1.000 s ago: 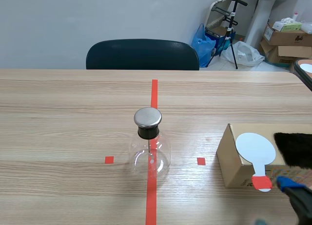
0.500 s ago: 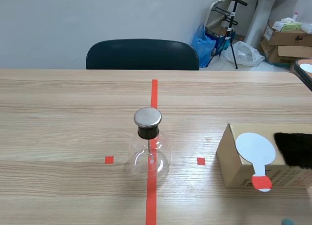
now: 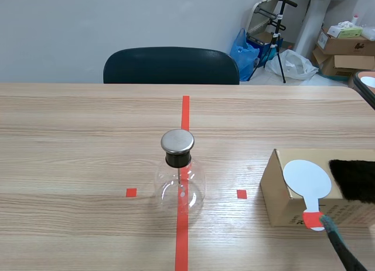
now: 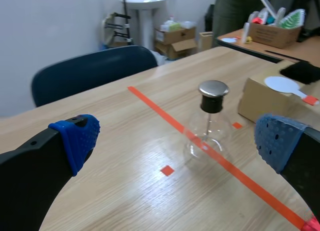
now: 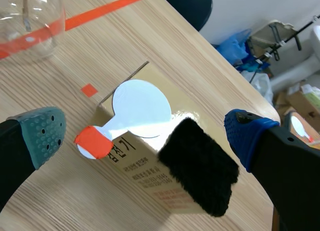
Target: Do the electroscope experiment
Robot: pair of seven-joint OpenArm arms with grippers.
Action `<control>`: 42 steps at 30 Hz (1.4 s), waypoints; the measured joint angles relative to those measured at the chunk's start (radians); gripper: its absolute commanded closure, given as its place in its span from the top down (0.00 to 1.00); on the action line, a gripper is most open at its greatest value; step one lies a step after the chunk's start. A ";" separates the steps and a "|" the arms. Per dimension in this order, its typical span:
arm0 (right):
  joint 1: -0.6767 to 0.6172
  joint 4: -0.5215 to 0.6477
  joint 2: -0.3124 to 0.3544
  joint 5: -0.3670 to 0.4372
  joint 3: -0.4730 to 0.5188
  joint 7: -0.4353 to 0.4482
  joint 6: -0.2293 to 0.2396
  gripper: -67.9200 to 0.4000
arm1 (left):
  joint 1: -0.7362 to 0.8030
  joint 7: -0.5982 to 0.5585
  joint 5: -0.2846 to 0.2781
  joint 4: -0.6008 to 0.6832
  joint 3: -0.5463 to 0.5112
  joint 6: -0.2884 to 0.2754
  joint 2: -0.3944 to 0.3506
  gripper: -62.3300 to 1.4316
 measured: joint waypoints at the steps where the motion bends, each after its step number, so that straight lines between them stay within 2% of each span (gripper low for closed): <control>1: 0.020 0.000 0.003 0.008 0.008 -0.022 0.051 1.00 | 0.001 0.000 0.000 0.000 -0.010 0.000 0.016 1.00; 3: 0.068 0.000 0.006 0.032 0.021 -0.061 0.172 1.00 | 0.009 0.000 0.000 0.000 -0.024 0.001 0.034 1.00; 5: 0.116 0.000 0.005 0.057 0.029 -0.092 0.259 1.00 | 0.028 0.000 0.001 0.000 -0.026 0.003 0.039 1.00; 7: 0.159 0.000 0.004 0.088 0.029 -0.103 0.303 1.00 | 0.048 0.000 0.003 0.000 -0.026 0.011 0.039 1.00; 10: 0.215 0.000 0.001 0.106 0.029 -0.118 0.364 1.00 | 0.058 0.001 0.005 0.001 -0.026 0.080 0.047 1.00; 12: 0.246 0.000 -0.002 0.106 0.027 -0.133 0.399 1.00 | 0.056 0.001 0.003 0.001 -0.026 0.089 0.056 1.00; 15: 0.273 0.001 0.016 0.106 -0.008 -0.151 0.395 1.00 | 0.056 0.069 0.003 0.012 -0.026 0.091 0.058 1.00; 18: 0.284 0.008 0.032 0.106 -0.061 -0.162 0.396 1.00 | 0.055 0.121 -0.003 0.051 -0.015 0.127 0.048 1.00; 21: 0.296 0.008 0.033 0.107 -0.093 -0.172 0.388 1.00 | 0.055 0.176 -0.013 0.093 0.018 0.168 -0.002 1.00; 22: 0.302 0.008 0.033 0.121 -0.099 -0.183 0.388 1.00 | 0.055 0.195 -0.035 0.105 0.029 0.179 -0.017 1.00; 25: 0.314 0.009 0.033 0.175 -0.100 -0.232 0.383 1.00 | 0.055 0.204 -0.069 0.124 0.034 0.191 -0.026 1.00; 27: 0.325 0.009 0.032 0.199 -0.100 -0.251 0.384 1.00 | 0.055 0.204 -0.068 0.124 0.034 0.196 -0.025 1.00; 32: 0.341 0.009 0.032 0.200 -0.098 -0.252 0.386 1.00 | 0.058 0.202 -0.048 0.124 0.034 0.201 -0.025 1.00; 34: 0.341 0.009 0.022 0.204 -0.090 -0.236 0.398 1.00 | 0.061 0.202 -0.049 0.124 0.034 0.201 -0.025 1.00; 38: 0.341 0.010 0.008 0.206 -0.055 -0.206 0.478 1.00 | 0.061 0.195 -0.042 0.124 0.034 0.200 -0.025 1.00; 42: 0.341 0.010 0.005 0.224 -0.031 -0.206 0.478 1.00 | 0.061 0.201 -0.042 0.124 0.034 0.201 -0.025 1.00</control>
